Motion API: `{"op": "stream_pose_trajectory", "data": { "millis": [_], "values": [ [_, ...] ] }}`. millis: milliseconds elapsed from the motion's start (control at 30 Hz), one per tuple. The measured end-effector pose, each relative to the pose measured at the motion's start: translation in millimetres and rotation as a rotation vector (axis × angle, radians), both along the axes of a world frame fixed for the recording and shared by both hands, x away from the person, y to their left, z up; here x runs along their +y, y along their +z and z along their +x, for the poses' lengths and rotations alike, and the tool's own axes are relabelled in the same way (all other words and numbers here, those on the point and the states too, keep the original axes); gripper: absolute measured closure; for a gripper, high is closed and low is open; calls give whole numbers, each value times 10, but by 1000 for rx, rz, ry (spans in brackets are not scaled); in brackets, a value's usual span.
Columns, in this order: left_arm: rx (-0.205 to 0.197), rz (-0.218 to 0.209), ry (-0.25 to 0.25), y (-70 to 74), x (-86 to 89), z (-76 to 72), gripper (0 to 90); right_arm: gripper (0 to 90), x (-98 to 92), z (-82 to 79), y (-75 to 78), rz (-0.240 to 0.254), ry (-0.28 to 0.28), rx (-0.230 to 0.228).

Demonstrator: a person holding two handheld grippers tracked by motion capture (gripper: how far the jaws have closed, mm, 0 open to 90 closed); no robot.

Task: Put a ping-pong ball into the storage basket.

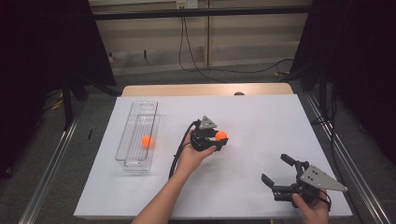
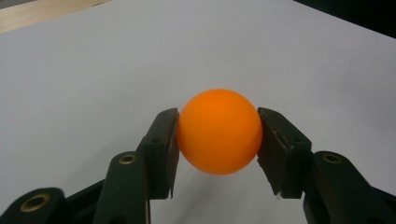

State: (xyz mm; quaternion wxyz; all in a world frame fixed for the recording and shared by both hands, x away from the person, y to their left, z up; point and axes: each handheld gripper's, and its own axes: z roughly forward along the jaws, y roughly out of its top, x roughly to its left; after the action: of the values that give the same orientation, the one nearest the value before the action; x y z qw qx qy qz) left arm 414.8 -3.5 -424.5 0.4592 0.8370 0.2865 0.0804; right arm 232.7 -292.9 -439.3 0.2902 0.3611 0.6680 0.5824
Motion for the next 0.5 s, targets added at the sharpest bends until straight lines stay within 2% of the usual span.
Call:
{"op": "stream_pose_trajectory", "data": {
  "millis": [367,500],
  "values": [
    [-2,18,3,30,75,-21,509,23,-4,1,-6,0,-4,2],
    [3,11,4,29,110,-27,509,23,5,0,-3,-3,-2,-2]
  ]
}}
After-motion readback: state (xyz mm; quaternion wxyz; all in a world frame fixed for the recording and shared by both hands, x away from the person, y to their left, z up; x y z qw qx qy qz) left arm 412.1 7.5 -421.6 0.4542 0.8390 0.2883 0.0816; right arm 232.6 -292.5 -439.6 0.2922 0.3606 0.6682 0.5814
